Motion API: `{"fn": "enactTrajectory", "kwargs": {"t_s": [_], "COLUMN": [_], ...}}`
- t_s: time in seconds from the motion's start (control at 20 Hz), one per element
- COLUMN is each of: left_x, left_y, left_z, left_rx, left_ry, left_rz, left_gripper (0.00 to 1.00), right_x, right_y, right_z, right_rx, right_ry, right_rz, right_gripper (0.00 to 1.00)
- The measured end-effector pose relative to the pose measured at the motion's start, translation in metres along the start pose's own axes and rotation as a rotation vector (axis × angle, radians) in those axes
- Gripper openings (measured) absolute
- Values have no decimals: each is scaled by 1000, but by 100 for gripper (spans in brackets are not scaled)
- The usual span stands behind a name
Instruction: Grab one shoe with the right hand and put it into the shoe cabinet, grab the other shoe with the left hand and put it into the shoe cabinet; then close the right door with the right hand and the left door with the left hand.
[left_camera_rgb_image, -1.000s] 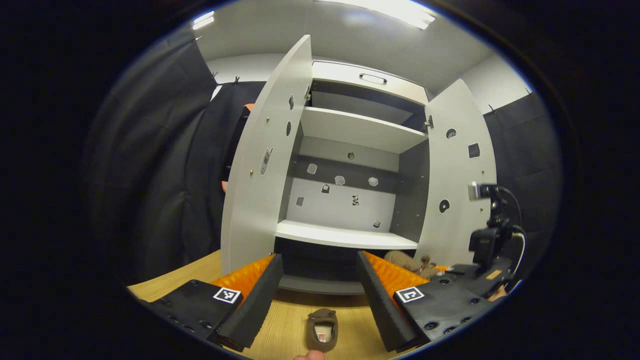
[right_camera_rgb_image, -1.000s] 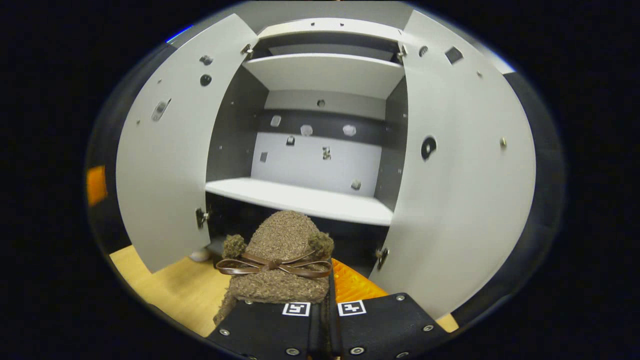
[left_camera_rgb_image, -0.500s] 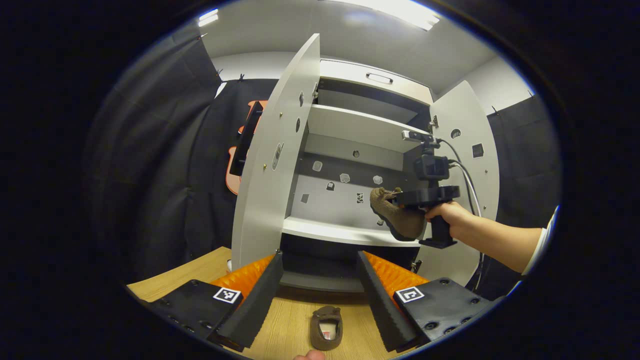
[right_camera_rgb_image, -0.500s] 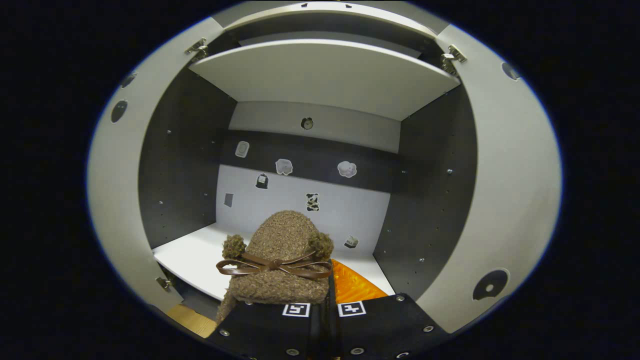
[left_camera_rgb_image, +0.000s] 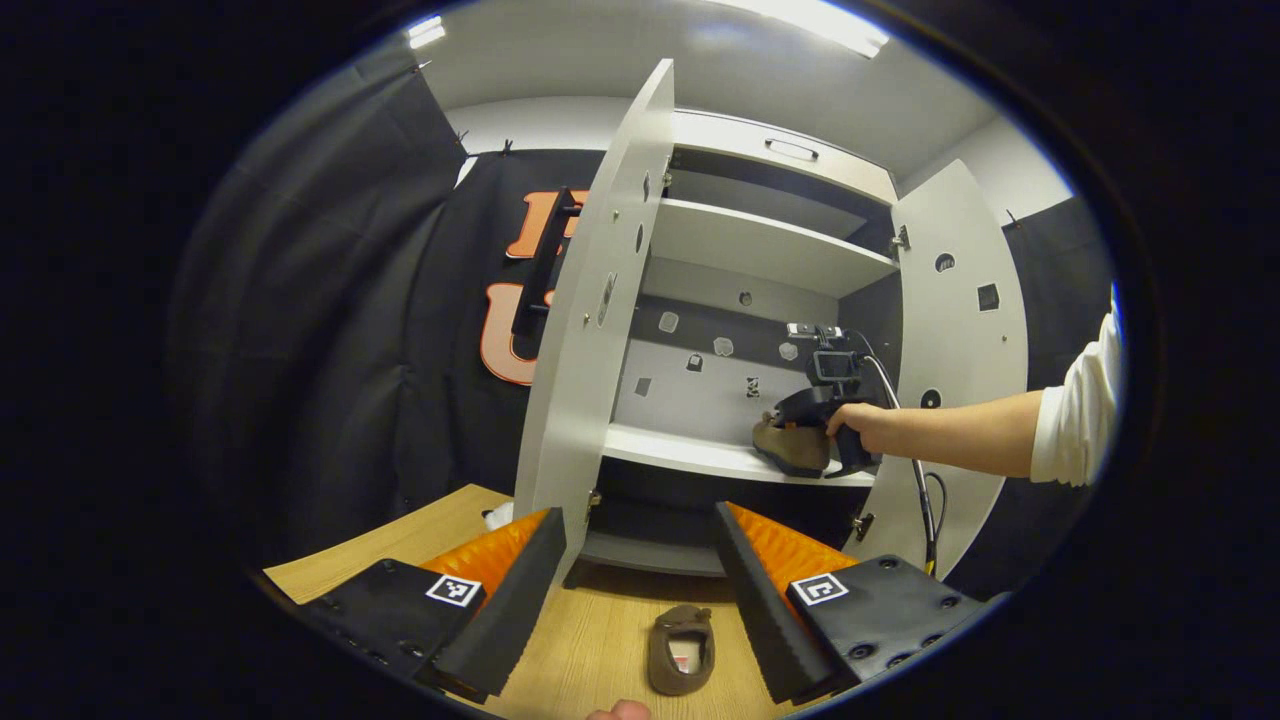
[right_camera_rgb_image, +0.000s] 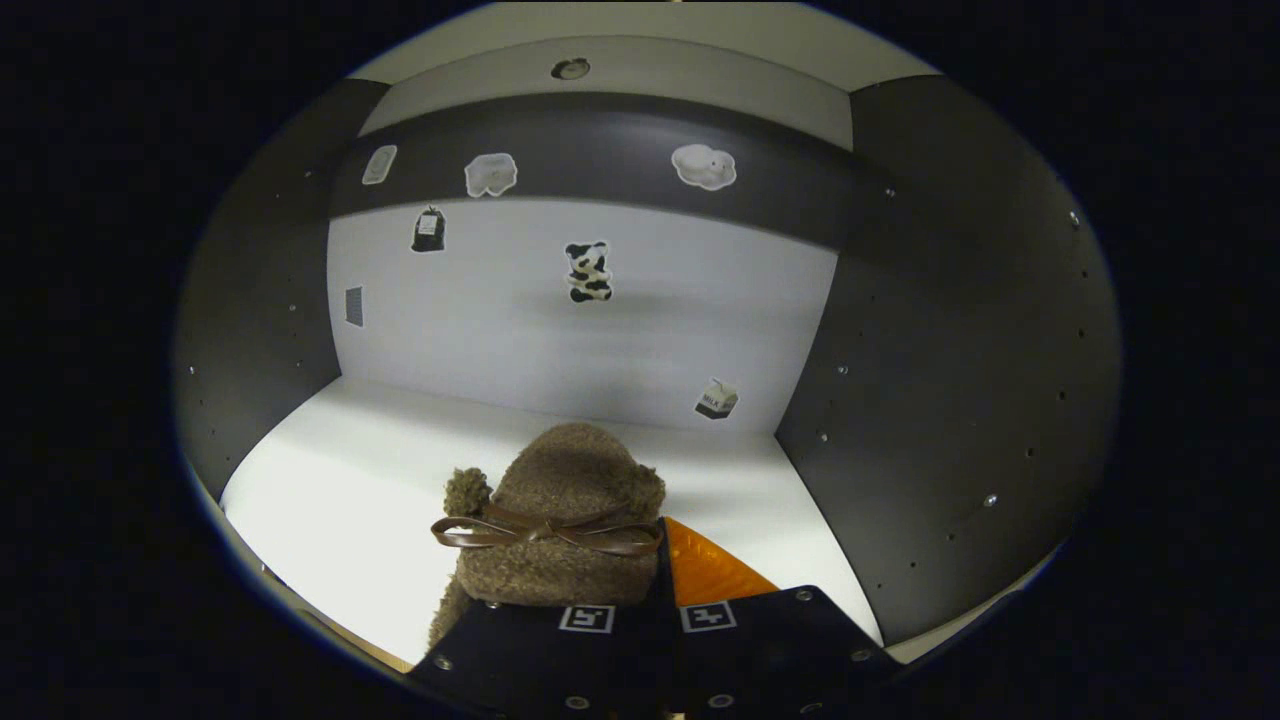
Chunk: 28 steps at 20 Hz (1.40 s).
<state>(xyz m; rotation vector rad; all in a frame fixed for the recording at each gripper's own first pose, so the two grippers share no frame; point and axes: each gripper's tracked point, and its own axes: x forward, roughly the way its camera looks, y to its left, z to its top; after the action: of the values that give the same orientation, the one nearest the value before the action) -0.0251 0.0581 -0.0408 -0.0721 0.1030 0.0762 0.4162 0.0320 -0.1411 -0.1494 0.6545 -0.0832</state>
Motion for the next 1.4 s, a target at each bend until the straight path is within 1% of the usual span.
{"fn": "enactTrajectory", "kwargs": {"t_s": [0.05,0.1,0.15,0.2,0.25,0.3,0.35,0.4,0.45,0.5,0.55,0.6,0.65,0.7,0.8,0.9,1.0,1.1,1.3,1.35,1.4], "left_x": [1,1,1,3,4,5,6,6,6,6,5,6,6,6,6,6,5,4,0,-1,-1], "left_y": [2,3,2,2,2,2,1,1,-1,-3,-5,-7,-9,-11,-15,-20,-25,-28,-32,-33,-33], "left_z": [-1,-2,-3,-4,-4,-5,-5,-6,-7,-7,-8,-8,-8,-9,-8,-8,-7,-6,-8,-9,-9], "left_rx": [-2,-3,-3,-1,2,7,11,14,15,15,16,18,19,19,18,23,24,20,13,14,16], "left_ry": [4,8,10,12,13,14,17,19,20,21,22,23,23,23,25,23,18,15,23,24,26], "left_rz": [6,8,7,6,3,1,0,-3,-6,-11,-15,-20,-24,-30,-44,-54,-64,-71,-76,-76,-75], "left_gripper": [97,96,96,96,96,96,96,96,96,96,96,96,96,96,96,96,96,96,96,99,99], "right_x": [1,3,2,0,-3,-6,-10,-14,-18,-22,-27,-34,-40,-47,-62,-76,-94,-118,-179,-195,-211], "right_y": [-2,-3,-6,-7,-7,-8,-9,-10,-13,-16,-17,-18,-18,-17,-11,-8,-6,1,12,15,17], "right_z": [0,1,0,0,1,0,1,0,1,0,-2,-2,-2,0,5,6,11,25,38,38,37], "right_rx": [19,23,8,-8,-20,-24,-22,-17,-16,-20,-24,-27,-27,-24,1,-1,-25,-31,-77,-79,-79], "right_ry": [6,-1,4,0,-3,-1,0,5,7,11,18,18,11,3,-9,-11,-50,-135,-275,-299,-322], "right_rz": [-1,-4,-8,-7,2,9,23,34,42,50,62,78,89,104,147,174,189,211,235,249,263], "right_gripper": [11,17,17,19,24,32,37,47,46,58,62,69,70,65,82,88,90,91,93,93,94]}}
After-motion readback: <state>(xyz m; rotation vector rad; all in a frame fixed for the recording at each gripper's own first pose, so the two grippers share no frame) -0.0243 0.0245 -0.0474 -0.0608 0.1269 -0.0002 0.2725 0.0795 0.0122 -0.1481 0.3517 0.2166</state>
